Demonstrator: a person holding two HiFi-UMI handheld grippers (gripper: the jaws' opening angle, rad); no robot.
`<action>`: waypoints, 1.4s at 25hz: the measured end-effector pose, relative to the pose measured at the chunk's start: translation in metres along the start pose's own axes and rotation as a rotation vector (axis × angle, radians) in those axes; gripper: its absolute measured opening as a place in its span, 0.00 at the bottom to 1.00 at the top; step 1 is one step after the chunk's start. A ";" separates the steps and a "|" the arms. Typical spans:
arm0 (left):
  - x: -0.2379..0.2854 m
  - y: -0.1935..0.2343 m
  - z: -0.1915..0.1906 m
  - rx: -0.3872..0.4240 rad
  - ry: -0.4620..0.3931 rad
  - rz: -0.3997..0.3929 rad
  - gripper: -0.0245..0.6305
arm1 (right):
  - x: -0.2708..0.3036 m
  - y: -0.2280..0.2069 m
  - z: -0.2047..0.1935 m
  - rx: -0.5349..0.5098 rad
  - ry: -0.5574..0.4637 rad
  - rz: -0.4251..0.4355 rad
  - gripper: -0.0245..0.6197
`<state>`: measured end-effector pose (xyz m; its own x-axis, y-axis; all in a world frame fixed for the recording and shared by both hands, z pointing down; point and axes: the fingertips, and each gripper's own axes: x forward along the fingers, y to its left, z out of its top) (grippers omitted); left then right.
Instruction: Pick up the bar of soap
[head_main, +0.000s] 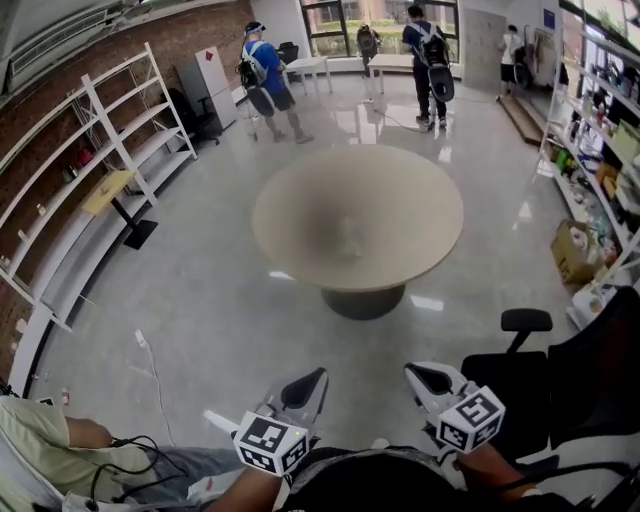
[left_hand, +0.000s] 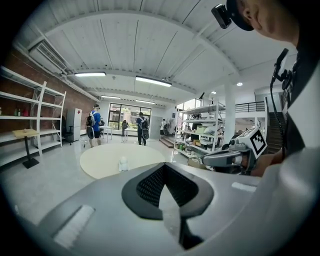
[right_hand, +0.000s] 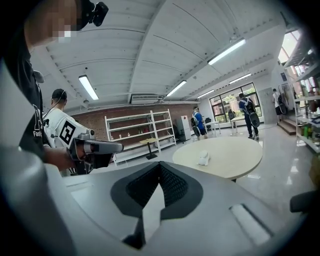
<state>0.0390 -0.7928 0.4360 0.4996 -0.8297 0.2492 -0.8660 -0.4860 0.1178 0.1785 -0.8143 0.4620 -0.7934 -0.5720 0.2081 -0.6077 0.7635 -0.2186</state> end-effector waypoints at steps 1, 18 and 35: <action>0.008 -0.002 -0.001 0.003 0.010 -0.006 0.05 | 0.001 -0.009 0.000 0.008 -0.002 -0.005 0.05; 0.121 0.034 0.002 0.060 0.068 -0.077 0.05 | 0.033 -0.111 -0.008 0.070 0.012 -0.110 0.05; 0.226 0.240 0.056 0.073 0.068 -0.203 0.05 | 0.245 -0.162 0.060 0.084 0.102 -0.204 0.05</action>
<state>-0.0544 -1.1127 0.4665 0.6585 -0.6935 0.2923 -0.7426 -0.6618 0.1027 0.0806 -1.0966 0.4912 -0.6492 -0.6750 0.3508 -0.7590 0.6052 -0.2402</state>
